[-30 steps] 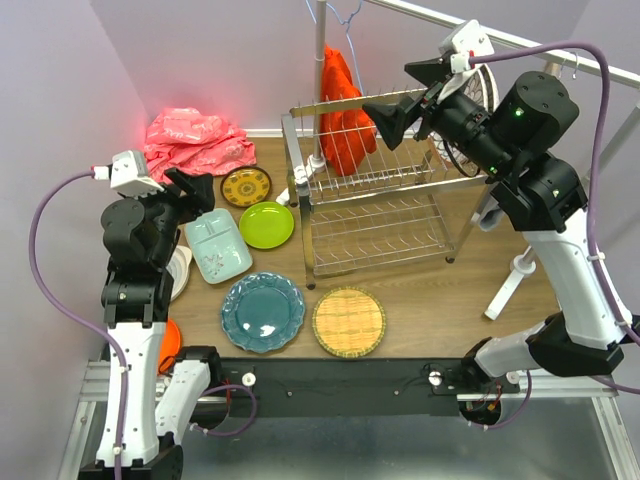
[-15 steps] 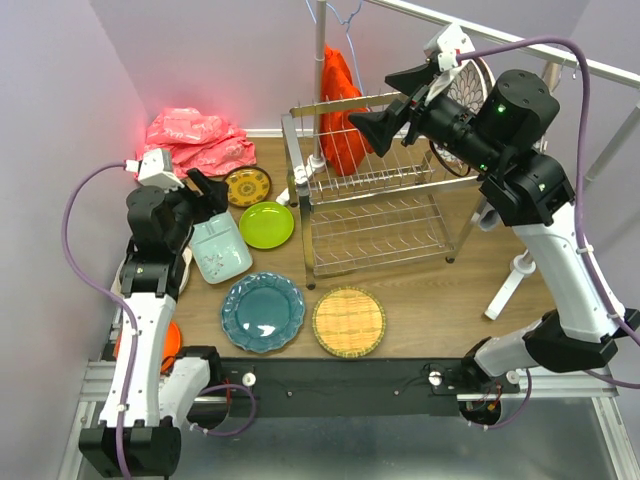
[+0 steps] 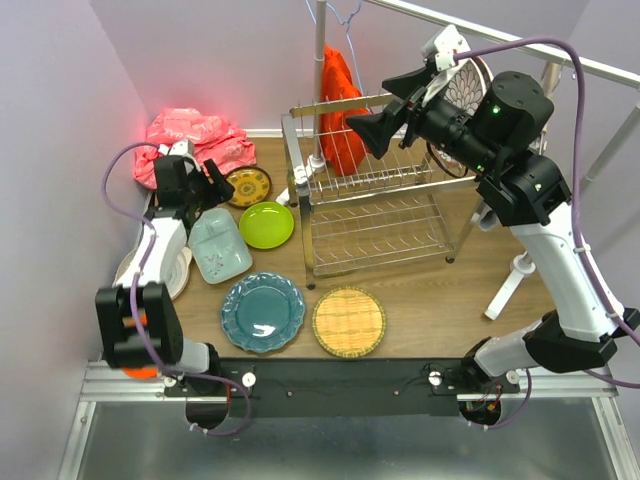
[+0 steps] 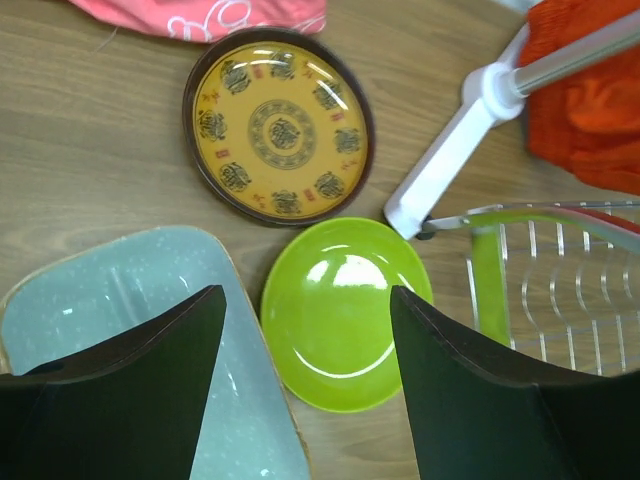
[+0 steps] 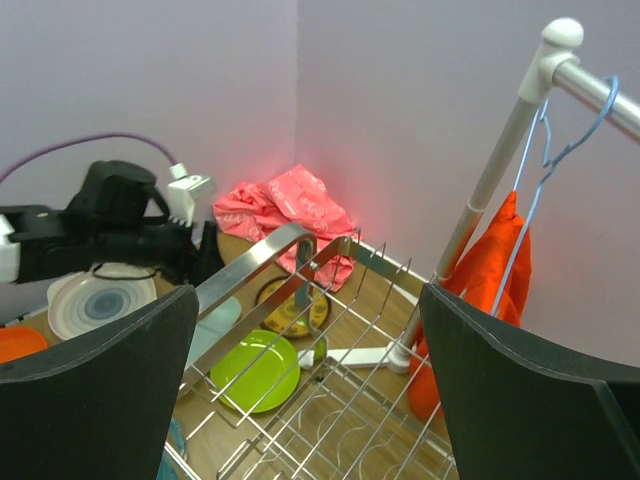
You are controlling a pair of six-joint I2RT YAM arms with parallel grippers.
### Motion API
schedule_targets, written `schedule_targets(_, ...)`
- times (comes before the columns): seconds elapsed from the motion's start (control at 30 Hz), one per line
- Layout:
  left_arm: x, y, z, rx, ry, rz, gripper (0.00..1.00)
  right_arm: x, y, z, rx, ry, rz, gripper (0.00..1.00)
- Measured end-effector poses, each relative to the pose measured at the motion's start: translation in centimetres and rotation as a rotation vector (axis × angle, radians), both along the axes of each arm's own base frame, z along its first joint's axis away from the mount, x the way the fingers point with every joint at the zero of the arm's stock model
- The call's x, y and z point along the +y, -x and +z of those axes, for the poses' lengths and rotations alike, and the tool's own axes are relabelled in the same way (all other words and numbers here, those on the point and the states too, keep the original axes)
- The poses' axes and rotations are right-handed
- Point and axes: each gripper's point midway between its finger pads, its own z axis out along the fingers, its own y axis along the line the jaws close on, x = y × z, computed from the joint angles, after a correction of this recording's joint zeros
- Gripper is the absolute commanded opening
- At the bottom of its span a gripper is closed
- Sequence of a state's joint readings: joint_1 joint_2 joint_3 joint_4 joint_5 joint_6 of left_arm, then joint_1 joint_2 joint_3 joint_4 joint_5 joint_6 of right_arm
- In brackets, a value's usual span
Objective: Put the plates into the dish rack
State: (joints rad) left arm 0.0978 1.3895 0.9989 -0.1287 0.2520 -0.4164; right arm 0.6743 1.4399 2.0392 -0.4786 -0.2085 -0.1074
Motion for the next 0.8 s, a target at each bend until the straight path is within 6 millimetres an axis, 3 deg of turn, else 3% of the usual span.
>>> schedule_targets(0.23,1.5,-6.2,-2.8,0.068,0.006,-0.032,0.64,0.7,-0.5,-2.8,0.098,0.005,0.008,1.0)
schedule_targets(0.27,1.5,-6.4,-2.9,0.073,0.005,-0.035,0.62,0.8,-0.5,-3.1,0.107,0.005,0.008,1.0)
schedule_targets(0.43,2.0,-9.7,-4.3,0.103,-0.014,-0.05,0.59,0.9,-0.5,-3.4,0.127,-0.003,0.009,1.0)
schedule_targets(0.63,2.6,-10.5,-8.5,0.212,-0.03,-0.05,0.57,0.9,-0.6,-3.4,0.132,-0.007,0.008,1.0)
schedule_targets(0.8,3.2,-10.7,-10.3,0.264,-0.059,-0.039,0.56,0.9,-0.7,-3.4,0.134,-0.009,-0.002,1.0)
